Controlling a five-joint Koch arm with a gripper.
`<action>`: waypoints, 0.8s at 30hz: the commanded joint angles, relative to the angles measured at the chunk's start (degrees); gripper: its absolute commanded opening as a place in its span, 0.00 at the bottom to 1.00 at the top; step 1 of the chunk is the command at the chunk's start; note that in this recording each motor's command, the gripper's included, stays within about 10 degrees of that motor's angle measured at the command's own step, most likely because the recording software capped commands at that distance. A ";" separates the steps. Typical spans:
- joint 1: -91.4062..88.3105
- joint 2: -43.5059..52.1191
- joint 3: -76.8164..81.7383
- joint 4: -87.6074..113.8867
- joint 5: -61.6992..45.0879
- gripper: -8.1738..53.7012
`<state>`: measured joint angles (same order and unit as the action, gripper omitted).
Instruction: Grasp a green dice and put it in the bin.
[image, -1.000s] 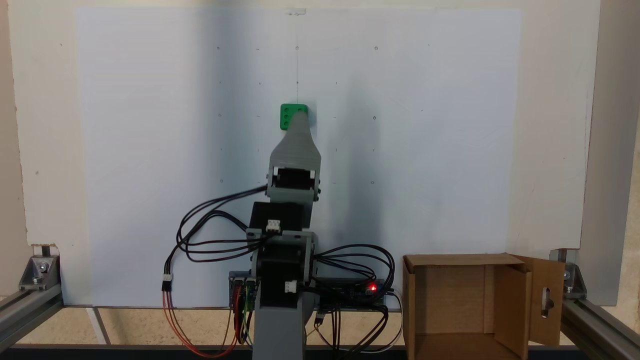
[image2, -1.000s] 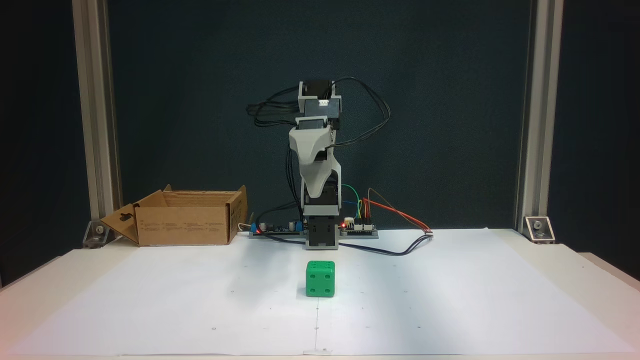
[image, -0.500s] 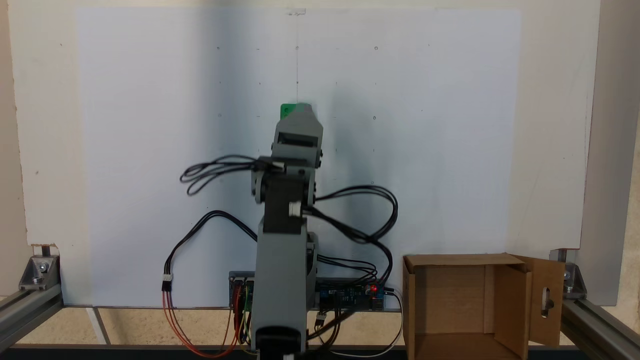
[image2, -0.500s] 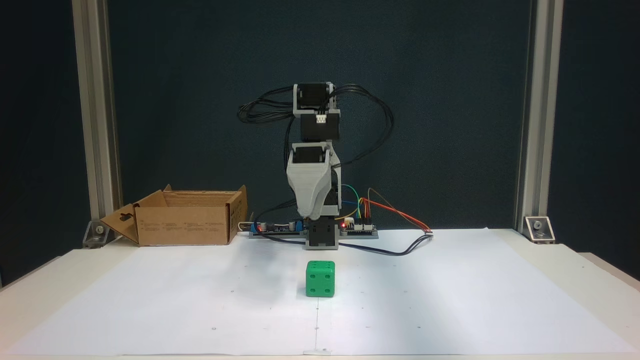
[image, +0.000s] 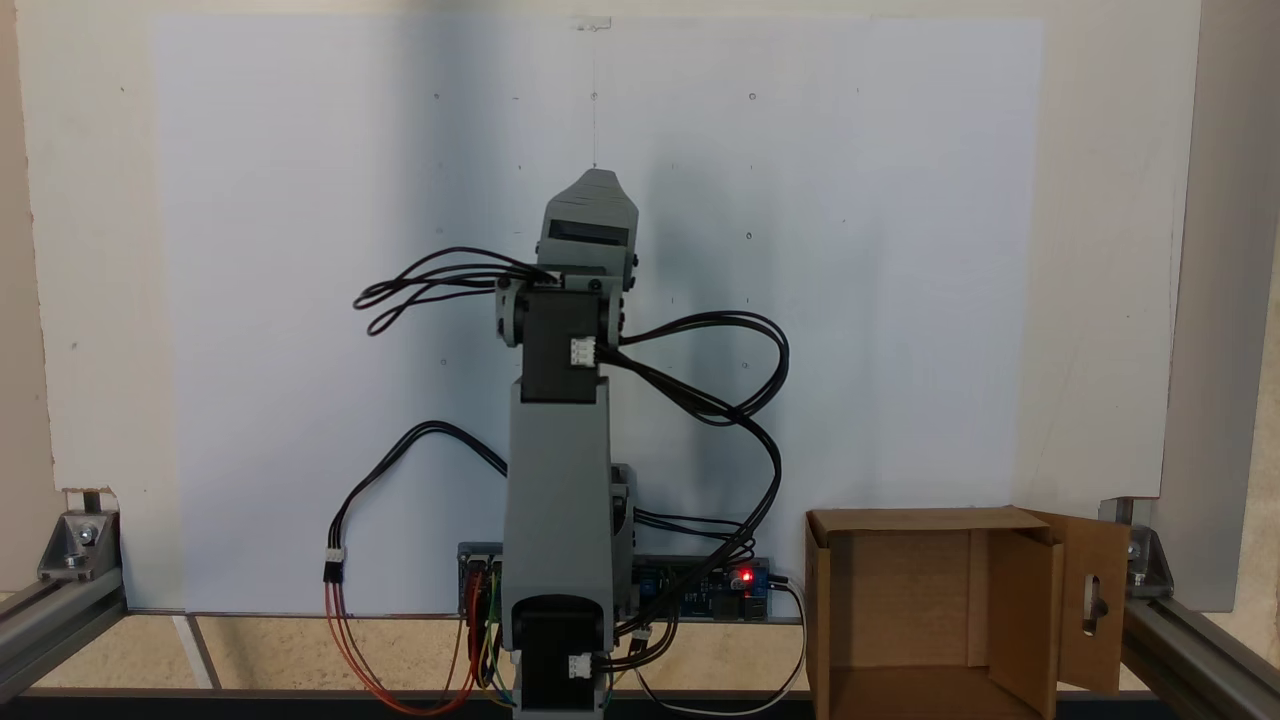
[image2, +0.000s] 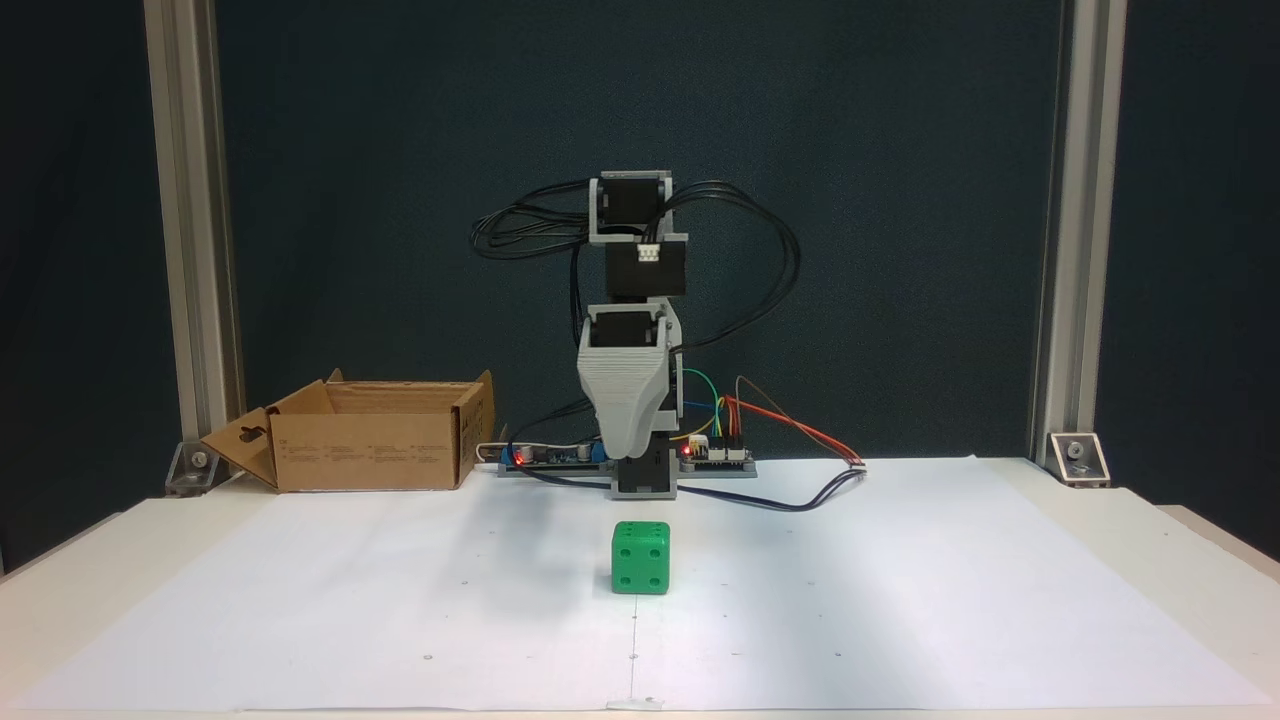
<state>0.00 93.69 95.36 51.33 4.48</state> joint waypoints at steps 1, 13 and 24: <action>-1.14 0.18 -4.13 -0.09 2.37 0.84; -1.32 -1.32 -4.04 -0.09 2.81 0.84; -2.90 -1.58 0.00 -0.70 3.08 0.84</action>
<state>-1.85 92.02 96.06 51.24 5.01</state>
